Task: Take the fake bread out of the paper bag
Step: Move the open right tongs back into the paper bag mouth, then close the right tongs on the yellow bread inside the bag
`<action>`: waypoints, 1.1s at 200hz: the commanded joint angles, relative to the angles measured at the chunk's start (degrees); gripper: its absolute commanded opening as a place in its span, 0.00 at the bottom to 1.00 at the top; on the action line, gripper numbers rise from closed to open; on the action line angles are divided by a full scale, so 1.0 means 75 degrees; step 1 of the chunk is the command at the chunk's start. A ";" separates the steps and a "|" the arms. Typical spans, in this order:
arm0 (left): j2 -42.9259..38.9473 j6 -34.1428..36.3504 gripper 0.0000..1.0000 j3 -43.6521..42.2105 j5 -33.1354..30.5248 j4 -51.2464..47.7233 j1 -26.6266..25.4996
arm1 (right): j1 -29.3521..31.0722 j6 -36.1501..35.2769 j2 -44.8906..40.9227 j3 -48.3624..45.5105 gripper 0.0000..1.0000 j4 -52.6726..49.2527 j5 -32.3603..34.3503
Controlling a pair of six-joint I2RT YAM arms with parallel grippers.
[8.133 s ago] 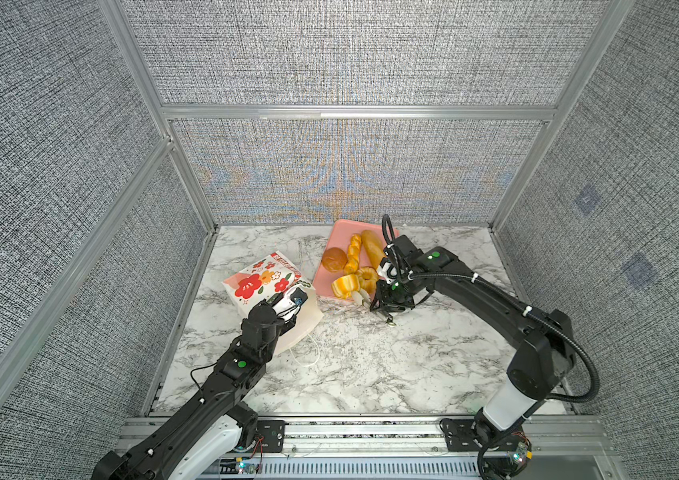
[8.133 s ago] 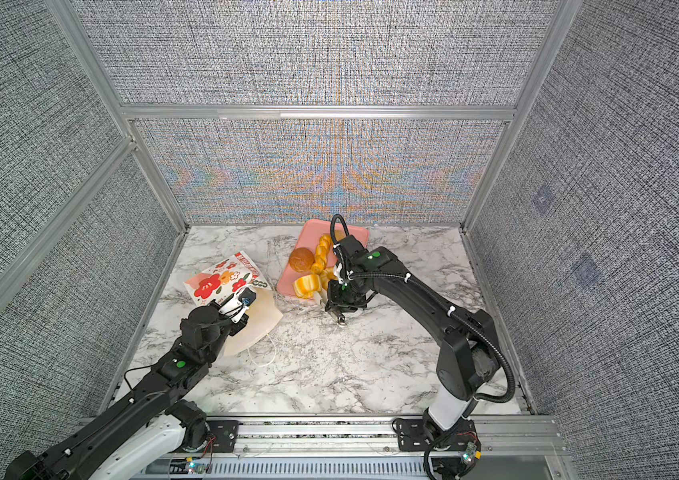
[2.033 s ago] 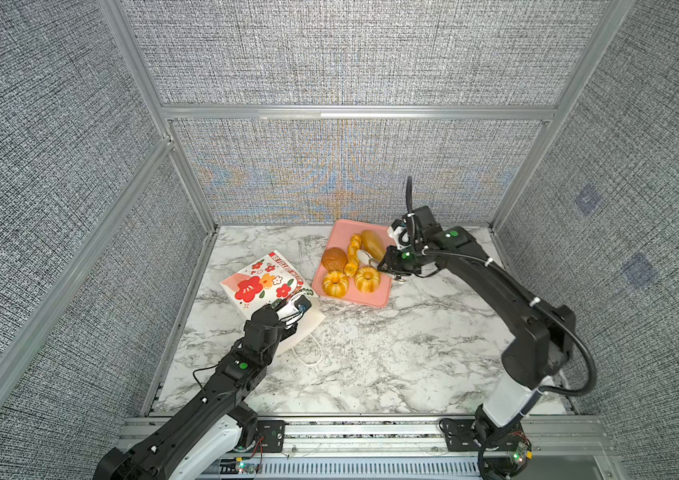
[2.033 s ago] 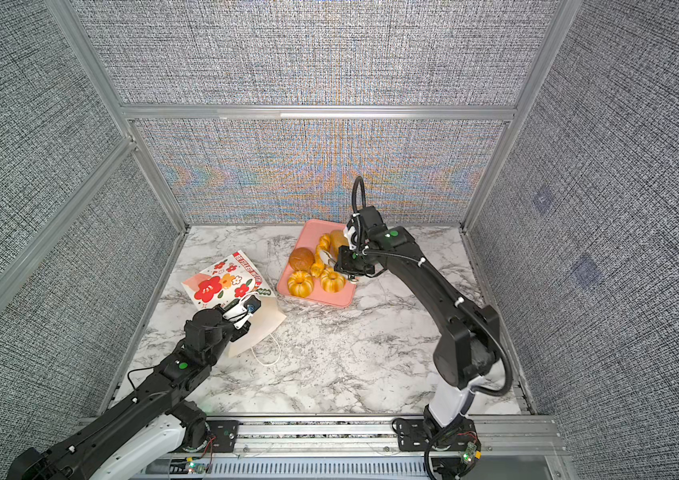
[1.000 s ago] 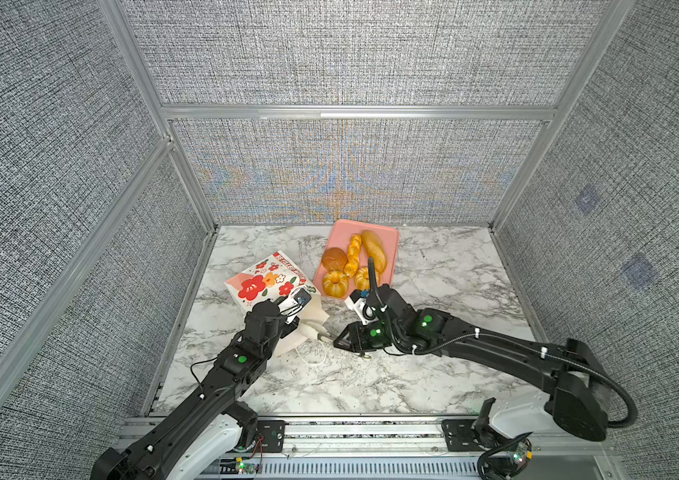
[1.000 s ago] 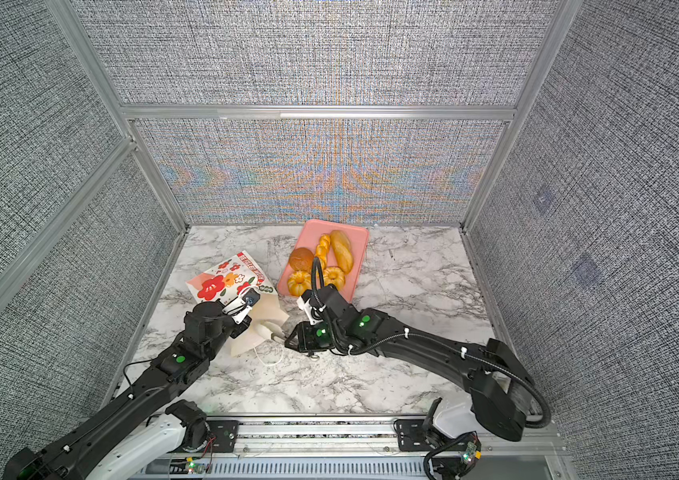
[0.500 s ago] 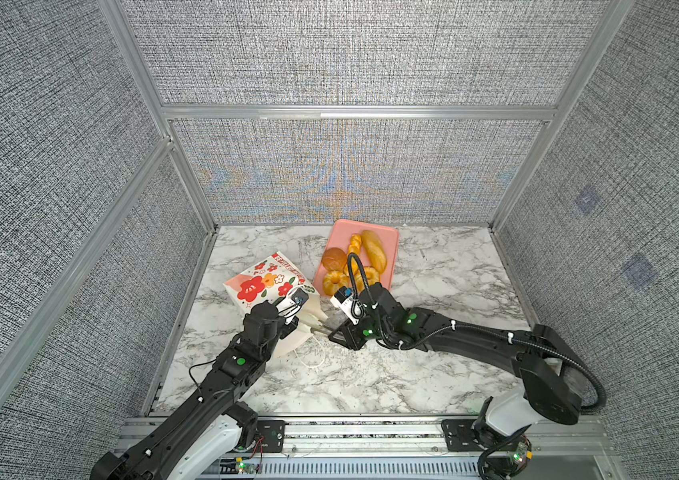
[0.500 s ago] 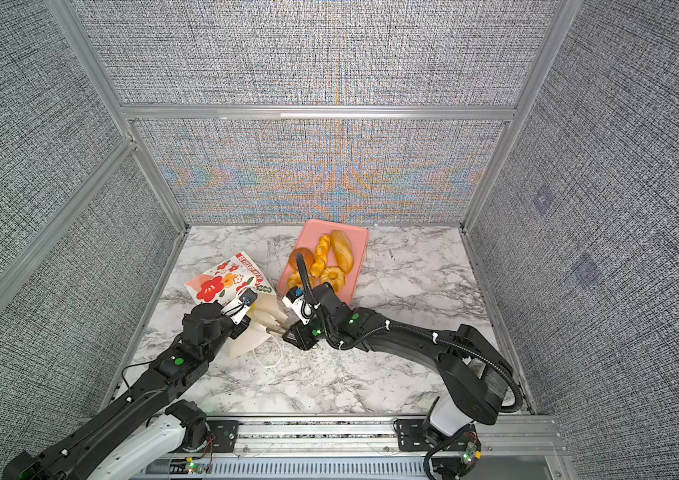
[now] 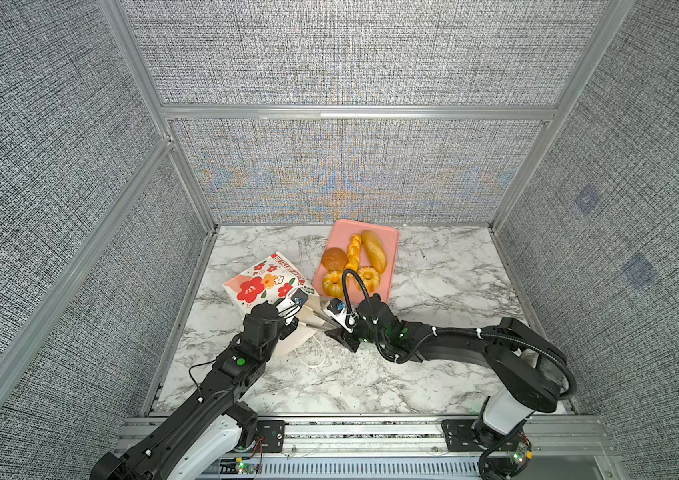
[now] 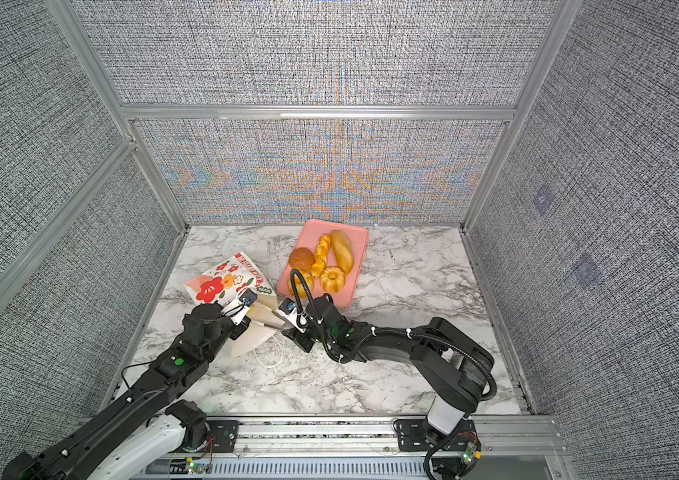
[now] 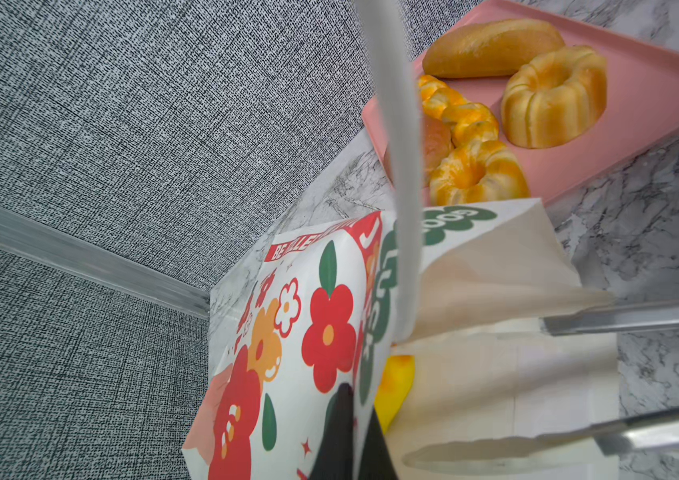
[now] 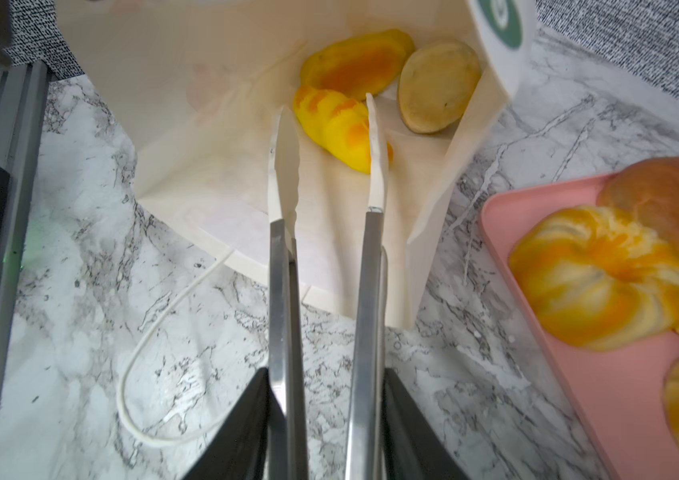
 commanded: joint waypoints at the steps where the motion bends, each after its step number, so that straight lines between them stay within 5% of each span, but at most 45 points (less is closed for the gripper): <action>1: 0.0052 -0.0113 0.00 0.0073 0.0134 0.0134 0.0011 | 0.0059 -0.0111 0.0209 0.0294 0.42 0.0303 0.0483; 103: -0.0005 -0.0256 0.00 -0.0097 0.0280 0.0297 0.0001 | -0.0009 0.0522 0.1806 0.1998 0.48 -0.0831 0.0039; 162: 0.0078 -0.0308 0.00 -0.0109 0.0352 0.0397 0.0005 | -0.0063 0.0763 0.2187 0.2670 0.48 -0.1731 0.0485; 220: 0.0200 -0.0520 0.00 -0.0150 0.0298 0.0634 0.0009 | -0.0042 0.0693 0.2202 0.2784 0.37 -0.2447 -0.0007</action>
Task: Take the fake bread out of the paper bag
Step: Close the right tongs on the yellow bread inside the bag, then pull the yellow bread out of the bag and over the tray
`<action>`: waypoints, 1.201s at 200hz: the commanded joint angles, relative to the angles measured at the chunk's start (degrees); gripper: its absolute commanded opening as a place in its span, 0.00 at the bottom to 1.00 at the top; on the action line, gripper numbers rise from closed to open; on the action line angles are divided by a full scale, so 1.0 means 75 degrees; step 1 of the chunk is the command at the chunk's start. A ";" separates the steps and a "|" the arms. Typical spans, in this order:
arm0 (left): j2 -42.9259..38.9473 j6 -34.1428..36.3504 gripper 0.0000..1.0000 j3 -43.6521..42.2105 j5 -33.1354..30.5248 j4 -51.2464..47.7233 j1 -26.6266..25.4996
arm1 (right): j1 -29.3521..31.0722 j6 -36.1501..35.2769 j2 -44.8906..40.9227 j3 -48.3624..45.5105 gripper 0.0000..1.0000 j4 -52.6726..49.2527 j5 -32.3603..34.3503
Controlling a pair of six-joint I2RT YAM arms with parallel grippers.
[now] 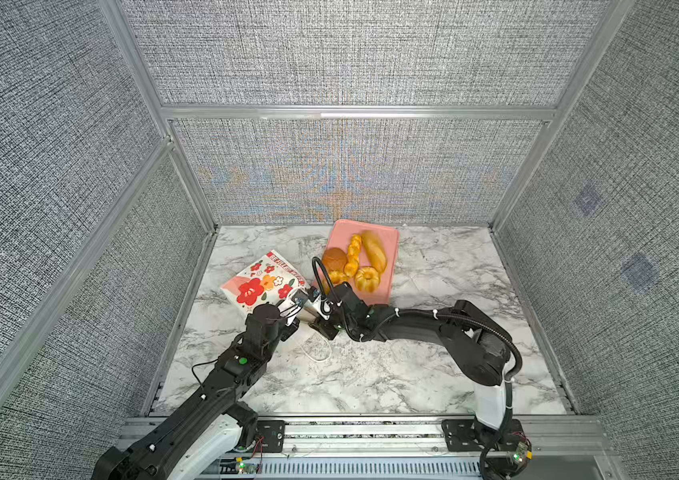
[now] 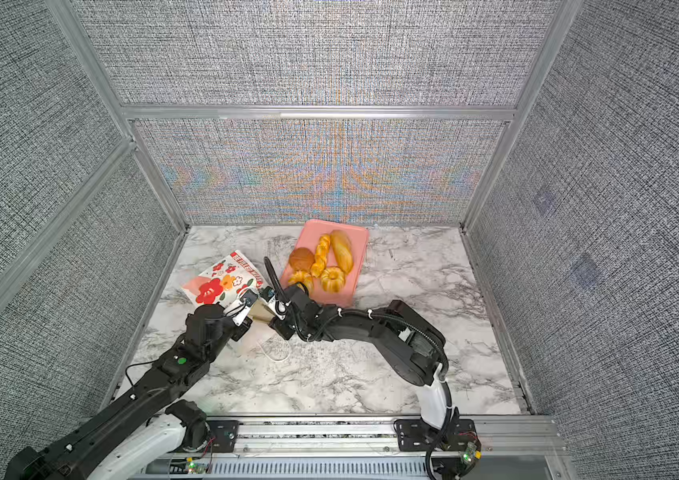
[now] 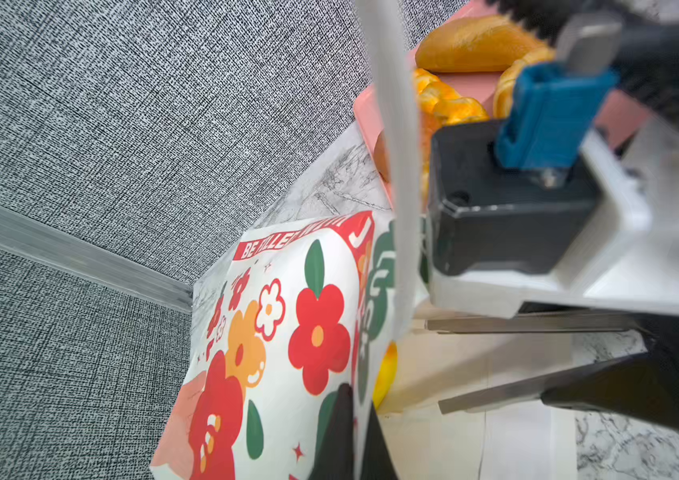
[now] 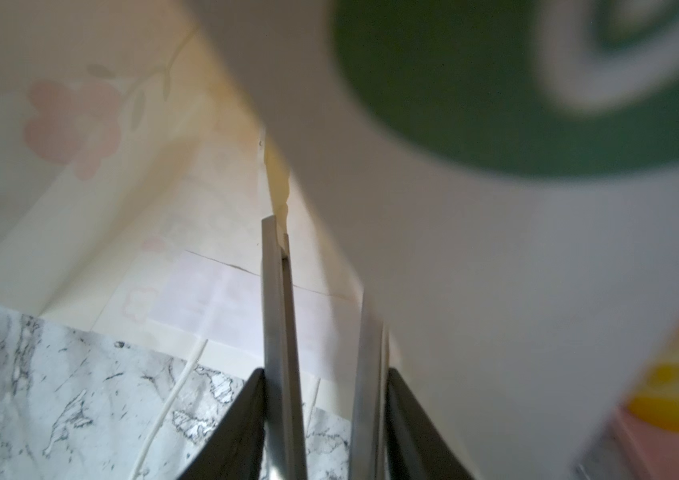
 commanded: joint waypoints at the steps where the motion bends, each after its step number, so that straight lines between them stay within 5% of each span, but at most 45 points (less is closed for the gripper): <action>1: 0.0067 -0.0205 0.00 0.0001 0.0117 0.0493 0.0008 | 0.0015 -0.0010 -0.0023 0.0057 0.37 -0.0521 -0.0287; 142: 0.0492 -0.0669 0.00 0.0048 -0.0472 0.0863 -0.0005 | 0.0330 0.1329 -0.2090 -0.0838 0.00 -0.2309 -0.0151; 240: 0.1484 -0.2022 0.00 0.0873 -0.1763 0.0583 -0.0002 | 0.0321 0.3056 -0.3398 -0.1367 0.00 -0.3270 0.0599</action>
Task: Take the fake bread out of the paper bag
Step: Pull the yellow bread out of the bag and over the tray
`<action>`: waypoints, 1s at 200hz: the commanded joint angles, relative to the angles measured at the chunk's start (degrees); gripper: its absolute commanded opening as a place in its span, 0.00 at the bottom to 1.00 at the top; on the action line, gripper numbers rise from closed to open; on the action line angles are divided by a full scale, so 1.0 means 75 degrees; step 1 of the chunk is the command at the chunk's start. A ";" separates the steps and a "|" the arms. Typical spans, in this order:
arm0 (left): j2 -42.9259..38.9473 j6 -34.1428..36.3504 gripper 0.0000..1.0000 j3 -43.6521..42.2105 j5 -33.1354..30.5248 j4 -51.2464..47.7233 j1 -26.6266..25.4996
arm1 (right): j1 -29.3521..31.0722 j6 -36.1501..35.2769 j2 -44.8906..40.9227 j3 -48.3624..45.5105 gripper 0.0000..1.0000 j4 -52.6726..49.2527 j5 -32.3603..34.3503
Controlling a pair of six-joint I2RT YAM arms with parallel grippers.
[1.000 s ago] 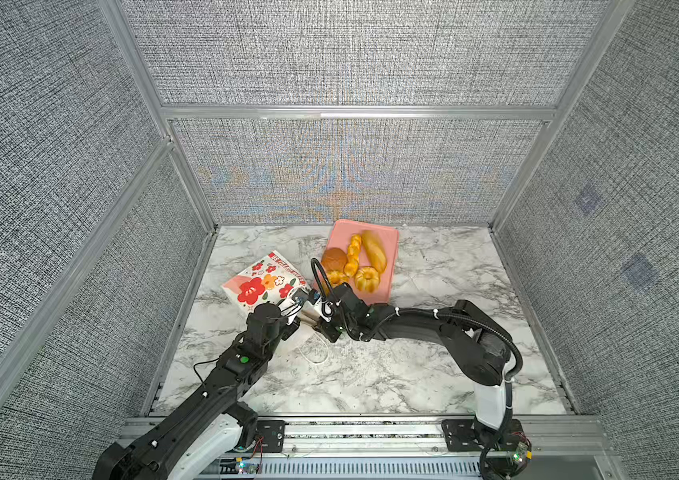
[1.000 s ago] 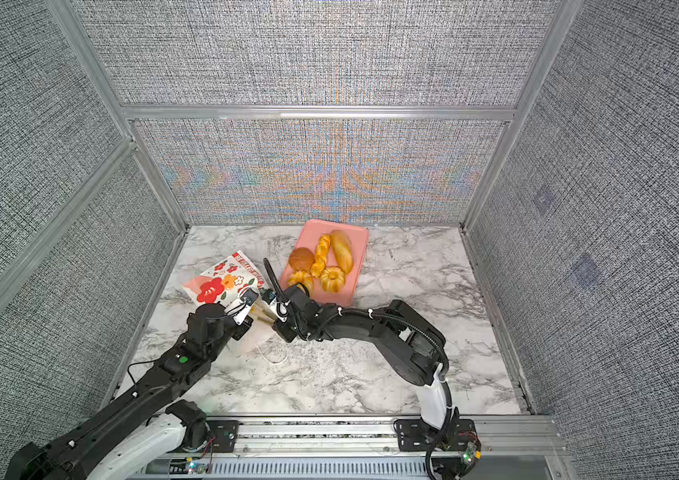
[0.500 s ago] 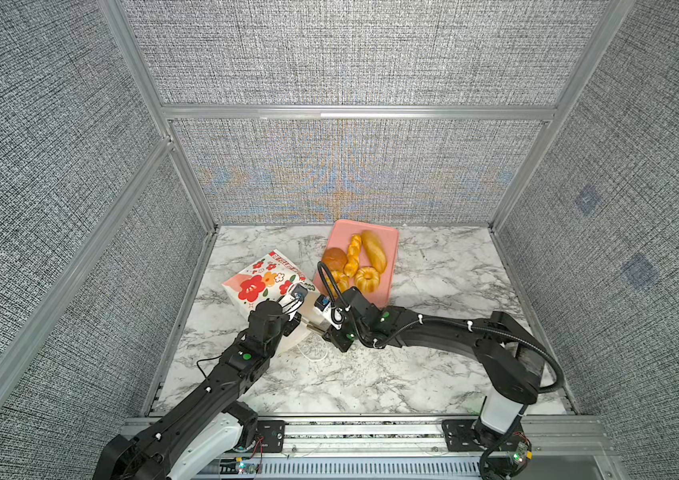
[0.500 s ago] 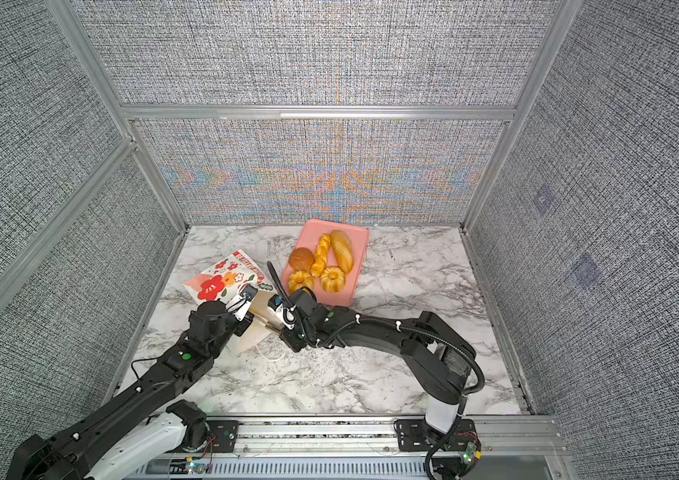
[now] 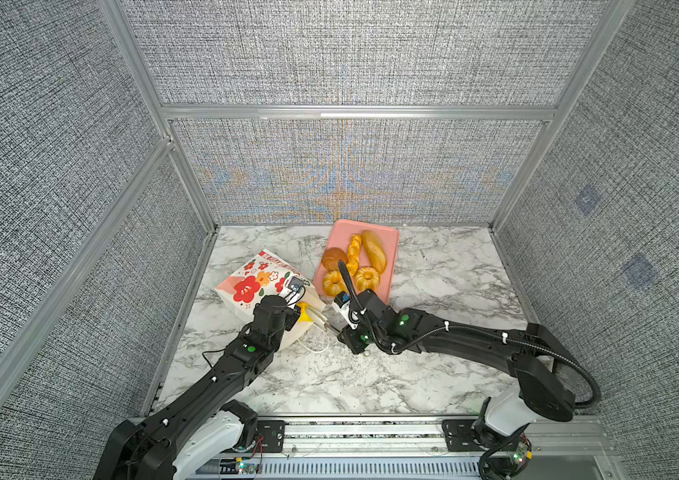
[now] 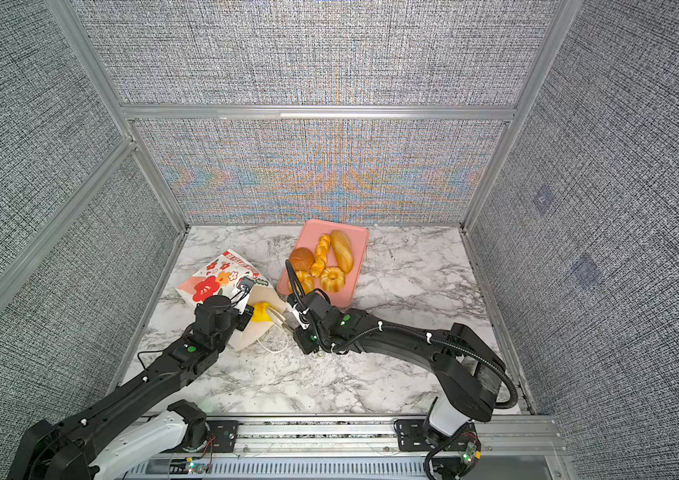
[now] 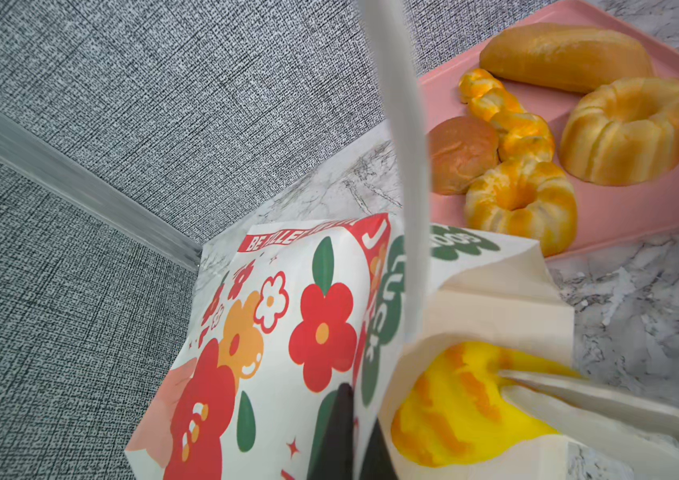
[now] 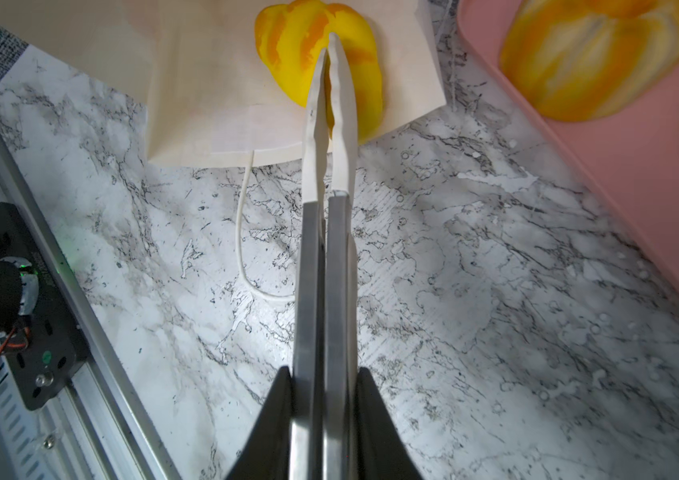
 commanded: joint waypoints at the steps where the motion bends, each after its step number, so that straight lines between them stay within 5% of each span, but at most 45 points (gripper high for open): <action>1: 0.0312 -0.0584 0.00 0.0323 -0.0663 0.0049 0.0006 | 0.0013 0.0687 -0.0385 -0.0113 0.00 -0.0192 0.0188; 79: 0.1594 -0.0755 0.00 0.1333 -0.1653 -0.0040 0.0033 | -0.0129 0.1425 -0.2779 -0.0767 0.00 -0.1187 0.0517; 136: 0.1723 -0.0847 0.00 0.1292 -0.1653 0.0110 0.0398 | -0.1008 0.1920 -0.4490 -0.0670 0.00 -0.2185 0.0274; 200: 0.1302 -0.0948 0.00 0.0700 -0.1041 0.0447 0.0509 | -0.3541 0.1215 -0.3122 0.0369 0.00 -0.2119 -0.0032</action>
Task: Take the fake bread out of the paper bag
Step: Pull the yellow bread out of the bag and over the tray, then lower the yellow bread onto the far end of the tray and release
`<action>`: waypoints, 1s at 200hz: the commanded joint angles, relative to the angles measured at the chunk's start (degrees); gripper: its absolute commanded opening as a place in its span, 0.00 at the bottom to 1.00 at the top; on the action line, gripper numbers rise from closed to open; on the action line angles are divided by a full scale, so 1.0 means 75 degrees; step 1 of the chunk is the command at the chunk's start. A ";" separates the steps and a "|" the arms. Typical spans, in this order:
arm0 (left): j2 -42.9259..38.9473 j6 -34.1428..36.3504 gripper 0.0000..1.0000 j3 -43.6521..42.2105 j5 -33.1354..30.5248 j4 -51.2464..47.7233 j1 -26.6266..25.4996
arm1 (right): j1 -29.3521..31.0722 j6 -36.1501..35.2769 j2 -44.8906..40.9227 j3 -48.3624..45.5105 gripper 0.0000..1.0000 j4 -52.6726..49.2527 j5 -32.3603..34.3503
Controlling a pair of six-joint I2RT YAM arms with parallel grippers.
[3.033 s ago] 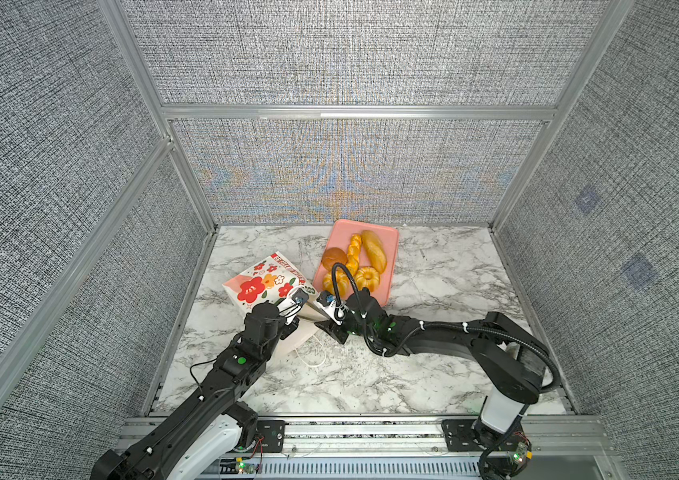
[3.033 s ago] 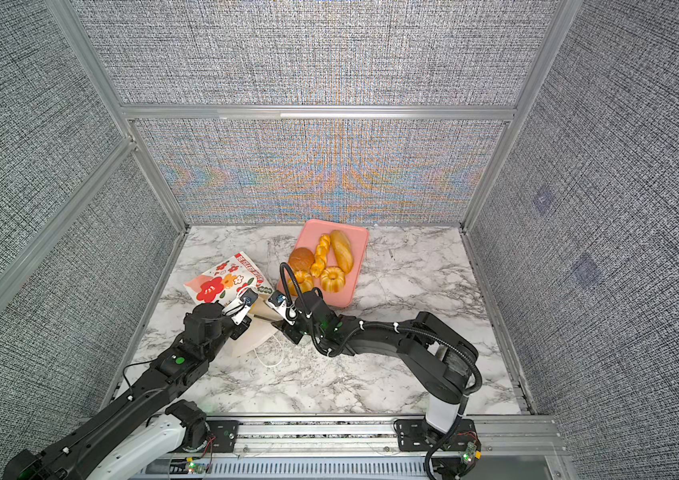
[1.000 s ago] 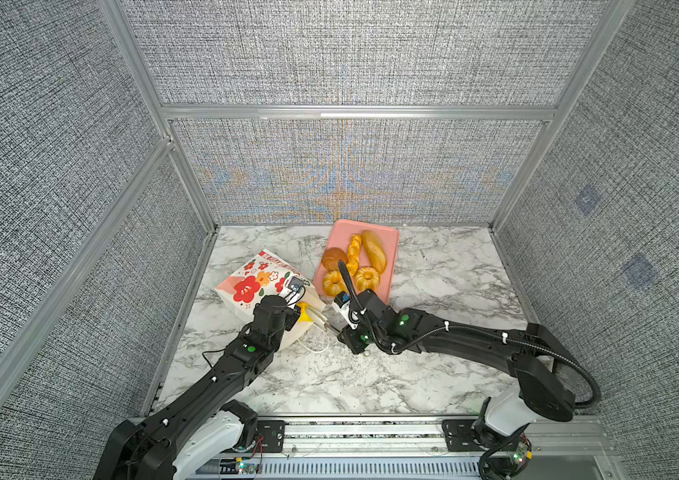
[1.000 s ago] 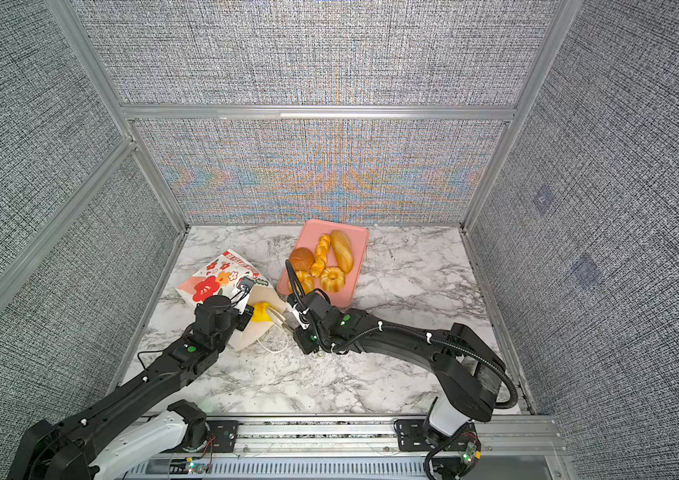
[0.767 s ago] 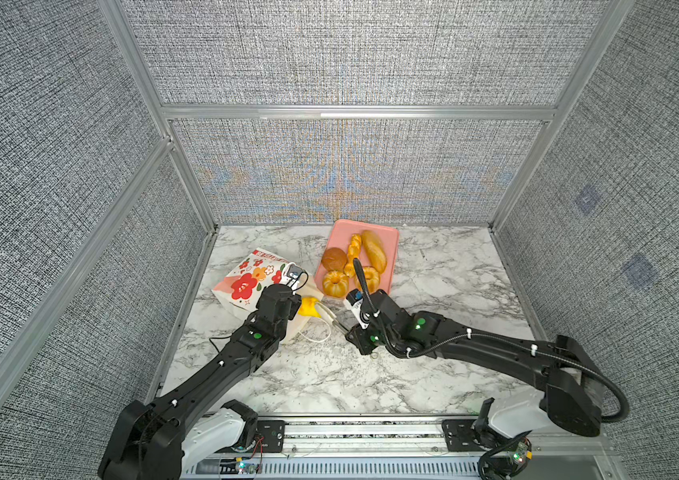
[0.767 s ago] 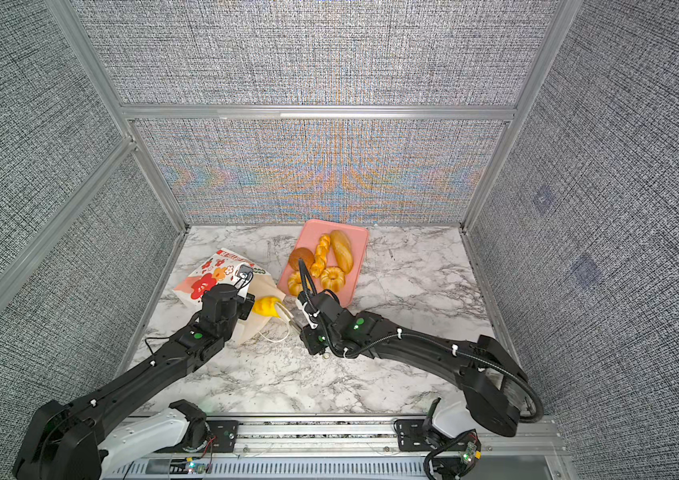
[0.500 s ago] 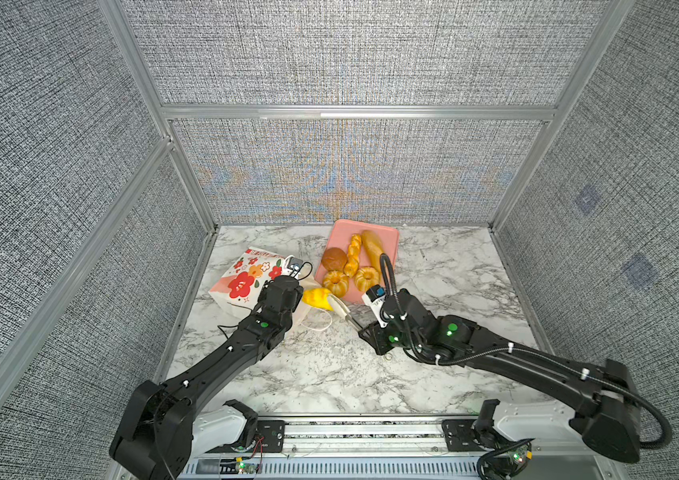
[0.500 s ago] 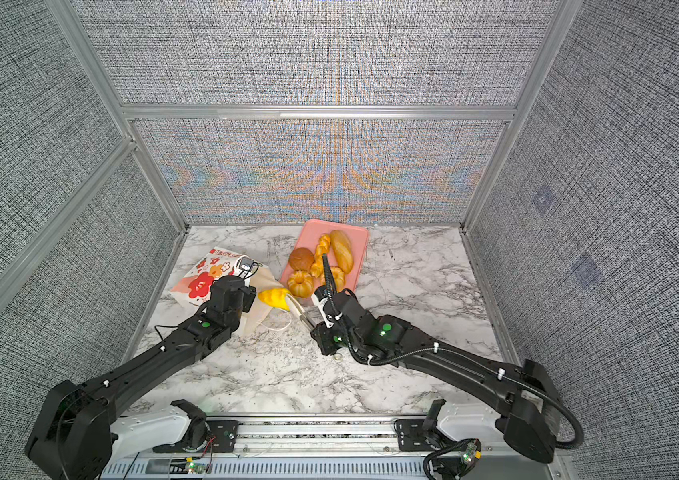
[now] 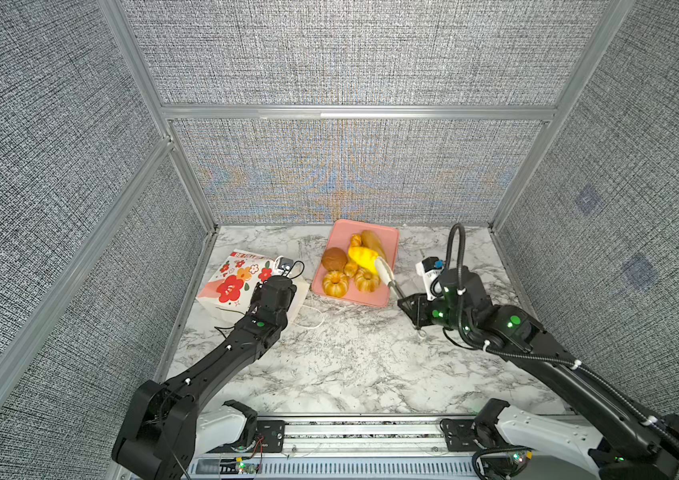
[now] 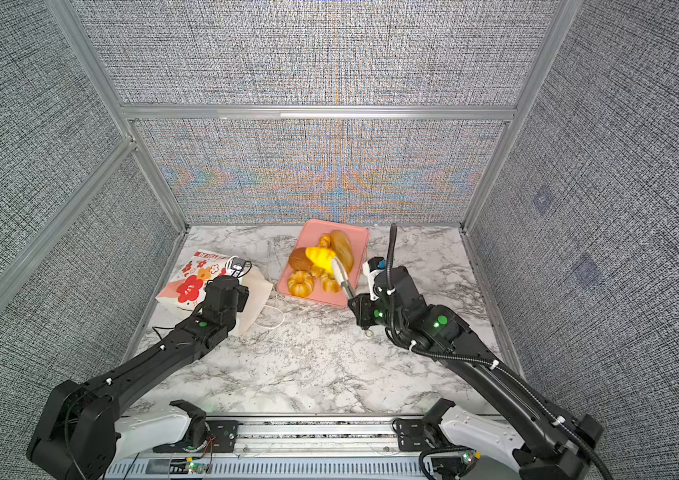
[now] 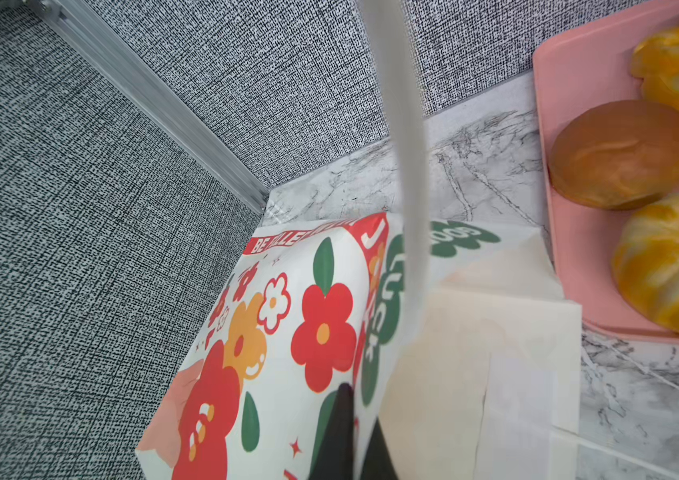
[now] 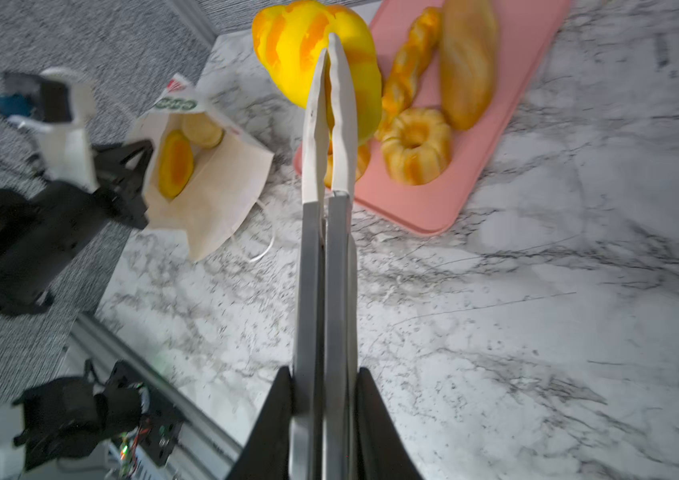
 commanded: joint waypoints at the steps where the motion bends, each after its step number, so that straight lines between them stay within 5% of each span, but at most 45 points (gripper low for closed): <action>1: -0.0205 -0.0132 0.00 -0.0211 0.0392 0.0372 0.0003 | -0.0751 -0.0405 0.0734 0.0292 0.00 0.0402 -0.0307; 53: -0.0986 0.0335 0.00 -0.0960 0.1185 0.0702 0.0003 | -0.2296 -0.0004 0.3191 0.1473 0.00 0.1671 -0.0381; 118: -0.1601 0.0859 0.00 -0.1274 0.1631 0.0681 0.0000 | -0.2562 0.0665 0.5864 0.2948 0.00 0.2485 -0.0751; 200: -0.1999 0.1145 0.00 -0.1312 0.1801 0.0486 -0.0003 | -0.2514 0.0782 0.6638 0.2847 0.00 0.2949 -0.0851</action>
